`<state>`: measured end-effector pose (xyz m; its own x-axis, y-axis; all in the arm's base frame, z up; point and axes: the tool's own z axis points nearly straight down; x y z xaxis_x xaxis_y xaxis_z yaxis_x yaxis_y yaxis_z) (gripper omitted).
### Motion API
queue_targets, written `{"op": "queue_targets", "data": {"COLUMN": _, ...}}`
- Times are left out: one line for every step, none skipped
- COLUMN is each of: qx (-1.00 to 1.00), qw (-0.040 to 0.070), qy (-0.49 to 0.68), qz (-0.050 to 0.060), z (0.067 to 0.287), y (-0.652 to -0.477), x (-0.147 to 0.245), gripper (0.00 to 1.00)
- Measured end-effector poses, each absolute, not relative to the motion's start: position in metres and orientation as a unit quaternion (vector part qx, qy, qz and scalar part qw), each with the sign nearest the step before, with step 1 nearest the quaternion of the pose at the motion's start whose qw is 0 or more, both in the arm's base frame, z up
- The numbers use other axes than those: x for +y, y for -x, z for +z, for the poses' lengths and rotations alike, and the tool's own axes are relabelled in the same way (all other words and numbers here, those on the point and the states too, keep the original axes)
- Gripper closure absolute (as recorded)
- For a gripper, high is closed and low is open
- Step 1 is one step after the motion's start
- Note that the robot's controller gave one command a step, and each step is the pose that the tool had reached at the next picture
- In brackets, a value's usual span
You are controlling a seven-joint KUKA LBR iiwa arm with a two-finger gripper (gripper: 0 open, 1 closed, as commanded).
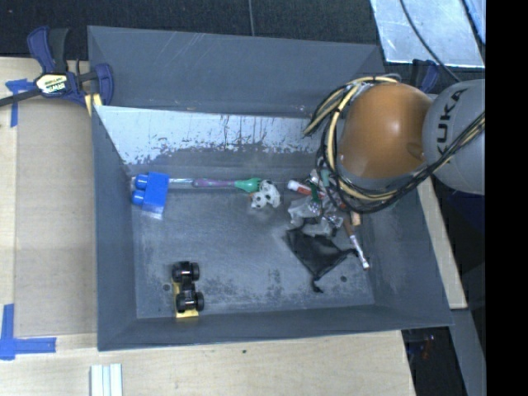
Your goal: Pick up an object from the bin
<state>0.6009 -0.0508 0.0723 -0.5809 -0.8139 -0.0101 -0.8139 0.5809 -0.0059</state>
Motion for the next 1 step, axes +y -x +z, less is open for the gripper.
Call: {"op": "queue_targets", "data": {"qx": 0.889, "qw": 0.006, "qy": 0.457, "qz": 0.000, "z": 0.0722, "y": -0.6009, "x": -0.0510, "gripper": 1.00}}
